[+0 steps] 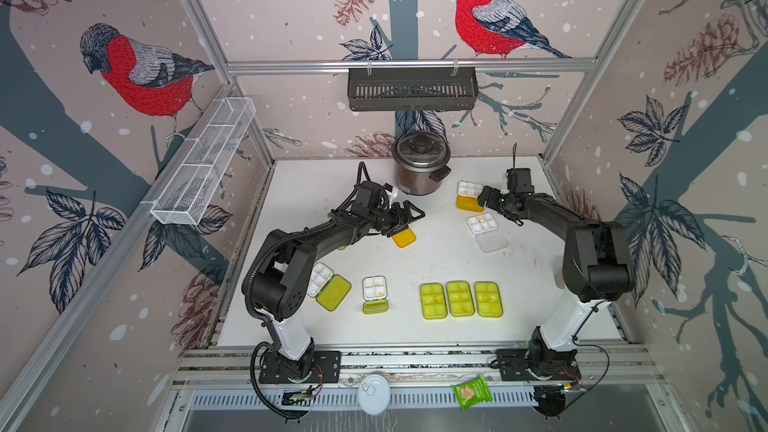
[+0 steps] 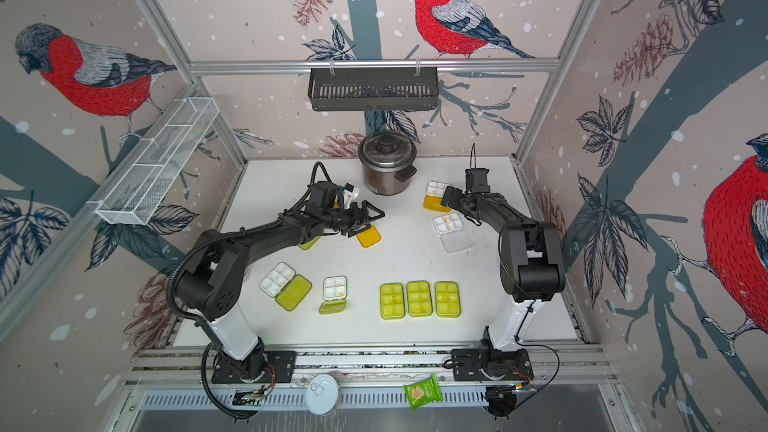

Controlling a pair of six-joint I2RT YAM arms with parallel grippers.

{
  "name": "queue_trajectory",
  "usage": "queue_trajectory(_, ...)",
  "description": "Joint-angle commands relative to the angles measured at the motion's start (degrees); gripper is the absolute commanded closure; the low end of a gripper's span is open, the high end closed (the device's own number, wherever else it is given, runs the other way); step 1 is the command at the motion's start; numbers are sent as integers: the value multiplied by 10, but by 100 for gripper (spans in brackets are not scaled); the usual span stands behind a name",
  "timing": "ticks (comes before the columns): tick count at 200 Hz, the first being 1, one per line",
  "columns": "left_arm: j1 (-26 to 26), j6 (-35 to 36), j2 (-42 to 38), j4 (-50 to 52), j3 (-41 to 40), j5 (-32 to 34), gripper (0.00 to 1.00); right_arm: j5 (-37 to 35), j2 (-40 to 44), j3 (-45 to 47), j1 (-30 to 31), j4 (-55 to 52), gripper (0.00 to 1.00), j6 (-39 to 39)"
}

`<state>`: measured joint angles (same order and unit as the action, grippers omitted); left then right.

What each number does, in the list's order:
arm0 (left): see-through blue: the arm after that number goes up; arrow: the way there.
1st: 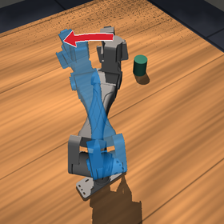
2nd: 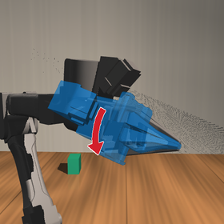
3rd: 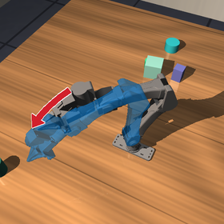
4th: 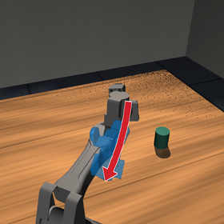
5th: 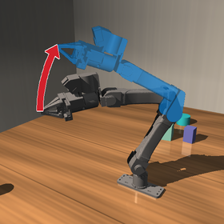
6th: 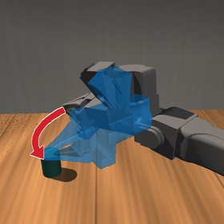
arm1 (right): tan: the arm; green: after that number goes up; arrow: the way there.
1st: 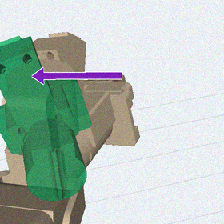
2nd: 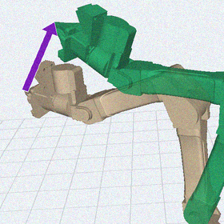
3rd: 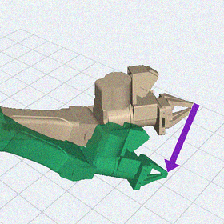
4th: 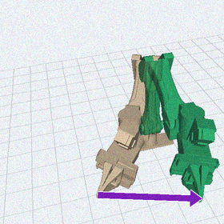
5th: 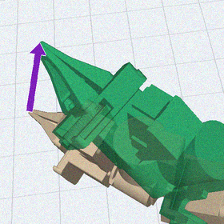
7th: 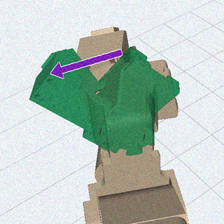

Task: Close pillboxes
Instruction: Adjust the pillbox at the center of the board.

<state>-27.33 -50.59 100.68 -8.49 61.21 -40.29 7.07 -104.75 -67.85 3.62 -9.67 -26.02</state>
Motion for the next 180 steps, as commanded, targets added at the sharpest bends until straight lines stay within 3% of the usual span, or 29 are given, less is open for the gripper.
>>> queue_trajectory(1,-2,1,1,-21,4,-7,9,20,-23,-9,-6,-8,1,11)
queue_trajectory(52,-4,3,12,-18,9,-17,9,48,-50,-3,10,9,1,7)
queue_trajectory(114,-4,0,13,-21,10,-22,9,86,-14,61,54,53,2,22)
queue_trajectory(180,-11,6,19,-16,10,-16,9,143,-2,69,154,65,4,57)
